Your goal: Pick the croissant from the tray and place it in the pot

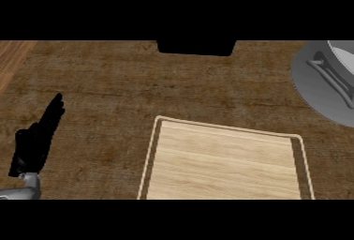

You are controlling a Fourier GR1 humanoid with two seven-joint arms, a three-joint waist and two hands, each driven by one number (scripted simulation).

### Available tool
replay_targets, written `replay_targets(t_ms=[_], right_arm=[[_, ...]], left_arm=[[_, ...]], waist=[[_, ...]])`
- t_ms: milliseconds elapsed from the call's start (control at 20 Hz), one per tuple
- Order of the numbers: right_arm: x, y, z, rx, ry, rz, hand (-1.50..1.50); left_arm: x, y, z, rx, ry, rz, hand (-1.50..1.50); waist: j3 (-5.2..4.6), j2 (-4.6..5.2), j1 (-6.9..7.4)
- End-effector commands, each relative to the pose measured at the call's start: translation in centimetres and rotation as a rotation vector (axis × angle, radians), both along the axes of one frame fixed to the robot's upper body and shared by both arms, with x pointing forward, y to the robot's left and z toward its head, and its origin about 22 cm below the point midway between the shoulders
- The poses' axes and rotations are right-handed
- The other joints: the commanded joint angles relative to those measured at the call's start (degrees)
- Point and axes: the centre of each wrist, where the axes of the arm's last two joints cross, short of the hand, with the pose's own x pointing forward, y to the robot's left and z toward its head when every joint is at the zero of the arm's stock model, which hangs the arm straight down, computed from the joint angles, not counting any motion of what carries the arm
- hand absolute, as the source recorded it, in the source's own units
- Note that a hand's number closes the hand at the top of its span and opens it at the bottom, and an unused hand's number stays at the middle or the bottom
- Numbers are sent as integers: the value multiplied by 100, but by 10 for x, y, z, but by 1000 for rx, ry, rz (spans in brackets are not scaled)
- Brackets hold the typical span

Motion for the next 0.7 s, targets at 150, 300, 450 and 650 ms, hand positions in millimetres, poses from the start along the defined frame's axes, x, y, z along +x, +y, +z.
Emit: replay_targets(t_ms=[150,300,450,650], right_arm=[[-10,-20,-11,168,-56,-21,-150],[-12,-23,-19,235,-66,26,-150],[-10,-20,-19,252,-105,57,-150],[-14,-26,-21,245,-185,89,-150]], left_arm=[[2,-6,2,-4,-26,-11,0],[2,-6,5,-1,-14,-16,0],[-1,-11,-1,-13,-4,-26,0],[-1,-7,2,-10,-10,-17,0]], waist=[[18,68,144],[25,67,144],[22,77,190],[20,38,106]])
